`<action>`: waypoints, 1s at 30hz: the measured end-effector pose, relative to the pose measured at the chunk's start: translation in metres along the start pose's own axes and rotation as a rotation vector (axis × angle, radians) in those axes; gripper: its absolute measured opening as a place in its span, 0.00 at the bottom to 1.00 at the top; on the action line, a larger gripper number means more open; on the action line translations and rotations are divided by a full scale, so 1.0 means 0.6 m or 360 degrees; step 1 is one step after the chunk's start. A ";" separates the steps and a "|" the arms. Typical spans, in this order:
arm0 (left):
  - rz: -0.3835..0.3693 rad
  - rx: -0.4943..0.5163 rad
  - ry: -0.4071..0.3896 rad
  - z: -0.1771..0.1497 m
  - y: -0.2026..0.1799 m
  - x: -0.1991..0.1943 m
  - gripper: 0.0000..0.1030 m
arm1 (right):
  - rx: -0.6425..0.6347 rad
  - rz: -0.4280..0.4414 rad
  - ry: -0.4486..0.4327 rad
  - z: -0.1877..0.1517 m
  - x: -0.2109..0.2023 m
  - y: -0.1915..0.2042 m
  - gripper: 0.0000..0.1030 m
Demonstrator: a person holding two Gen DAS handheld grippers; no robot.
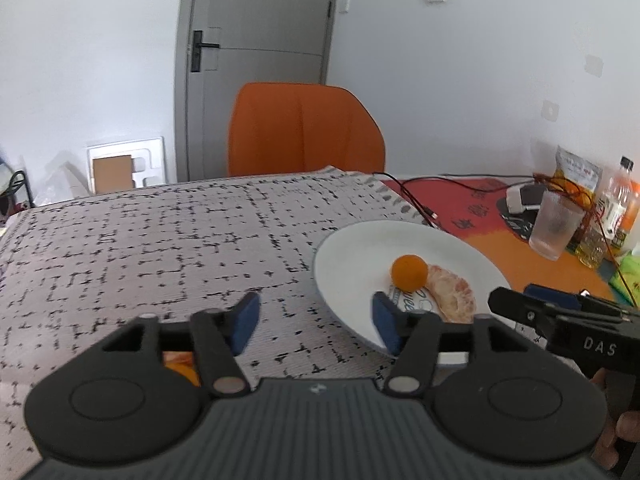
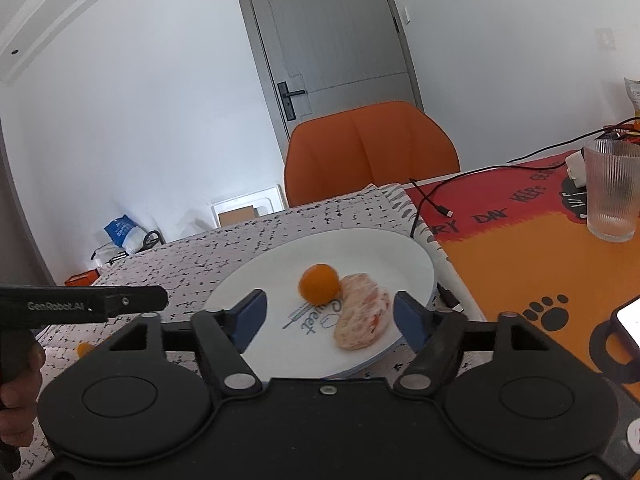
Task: Organize fruits
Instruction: 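Release the orange and tangerine into the white bowl from both tools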
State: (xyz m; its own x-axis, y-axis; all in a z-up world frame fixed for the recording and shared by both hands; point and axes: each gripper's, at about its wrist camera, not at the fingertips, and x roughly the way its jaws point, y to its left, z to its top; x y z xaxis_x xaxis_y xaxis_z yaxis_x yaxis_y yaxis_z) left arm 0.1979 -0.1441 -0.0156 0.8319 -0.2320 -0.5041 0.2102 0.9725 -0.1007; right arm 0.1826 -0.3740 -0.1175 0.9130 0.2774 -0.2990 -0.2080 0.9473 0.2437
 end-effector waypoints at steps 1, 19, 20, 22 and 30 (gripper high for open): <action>0.0008 -0.0006 -0.0008 -0.002 0.002 -0.006 0.70 | -0.0003 -0.0001 -0.0005 -0.001 -0.003 0.003 0.76; 0.0119 -0.0168 -0.0058 -0.025 0.074 -0.093 0.94 | 0.0097 0.0004 -0.0025 -0.008 -0.022 0.041 1.00; 0.0145 -0.0166 -0.0063 -0.027 0.077 -0.097 0.94 | 0.0086 0.0007 -0.0027 -0.010 -0.025 0.045 1.00; 0.0159 -0.0193 -0.0066 -0.030 0.087 -0.106 0.94 | 0.0049 0.0007 -0.0024 -0.011 -0.026 0.055 1.00; 0.0196 -0.0241 -0.0121 -0.049 0.116 -0.143 1.00 | -0.0079 0.0019 0.0008 -0.024 -0.026 0.099 1.00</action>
State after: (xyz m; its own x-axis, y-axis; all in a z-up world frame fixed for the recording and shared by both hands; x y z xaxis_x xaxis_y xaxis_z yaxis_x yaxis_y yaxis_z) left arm 0.1259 -0.0561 -0.0044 0.8841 -0.1068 -0.4549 0.0299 0.9845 -0.1730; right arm 0.1507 -0.3196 -0.1116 0.9087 0.2892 -0.3010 -0.2359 0.9507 0.2012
